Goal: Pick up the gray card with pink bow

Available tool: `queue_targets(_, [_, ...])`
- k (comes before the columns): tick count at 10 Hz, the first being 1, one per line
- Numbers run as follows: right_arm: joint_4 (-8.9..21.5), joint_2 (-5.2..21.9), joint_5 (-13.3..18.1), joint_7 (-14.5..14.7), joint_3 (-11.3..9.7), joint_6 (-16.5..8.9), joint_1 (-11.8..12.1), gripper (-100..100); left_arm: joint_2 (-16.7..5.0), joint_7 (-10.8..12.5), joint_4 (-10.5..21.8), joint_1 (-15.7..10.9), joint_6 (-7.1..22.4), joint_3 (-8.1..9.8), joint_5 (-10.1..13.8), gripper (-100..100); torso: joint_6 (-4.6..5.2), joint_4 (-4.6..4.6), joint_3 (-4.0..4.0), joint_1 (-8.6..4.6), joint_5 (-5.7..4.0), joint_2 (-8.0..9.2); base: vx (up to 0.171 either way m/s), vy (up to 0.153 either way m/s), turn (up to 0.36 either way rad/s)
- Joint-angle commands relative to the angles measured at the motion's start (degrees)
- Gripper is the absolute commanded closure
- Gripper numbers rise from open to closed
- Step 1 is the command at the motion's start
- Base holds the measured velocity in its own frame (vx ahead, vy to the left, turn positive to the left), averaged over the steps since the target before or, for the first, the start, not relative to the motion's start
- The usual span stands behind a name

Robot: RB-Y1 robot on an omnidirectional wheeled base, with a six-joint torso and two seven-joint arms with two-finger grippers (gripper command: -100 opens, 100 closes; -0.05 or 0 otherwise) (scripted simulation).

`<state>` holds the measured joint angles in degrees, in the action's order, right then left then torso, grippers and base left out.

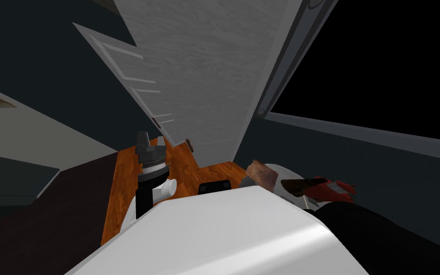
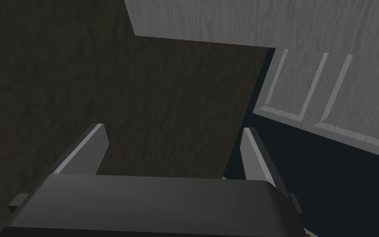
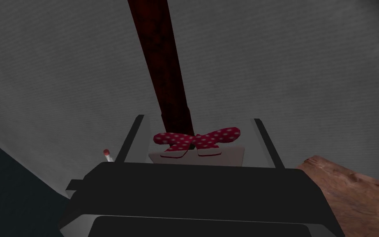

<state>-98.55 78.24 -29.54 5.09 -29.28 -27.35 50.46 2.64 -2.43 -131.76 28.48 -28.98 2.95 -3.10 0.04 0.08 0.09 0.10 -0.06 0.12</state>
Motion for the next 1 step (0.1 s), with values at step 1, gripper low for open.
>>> queue_targets(1, [0.0,0.0,0.0,0.0,0.0,0.0,0.0,0,0.0,0.0,0.0,0.0,0.0,0.0,0.0,0,0.0,0.0,0.0,0.0,0.0,0.0,0.0,0.0,0.0])
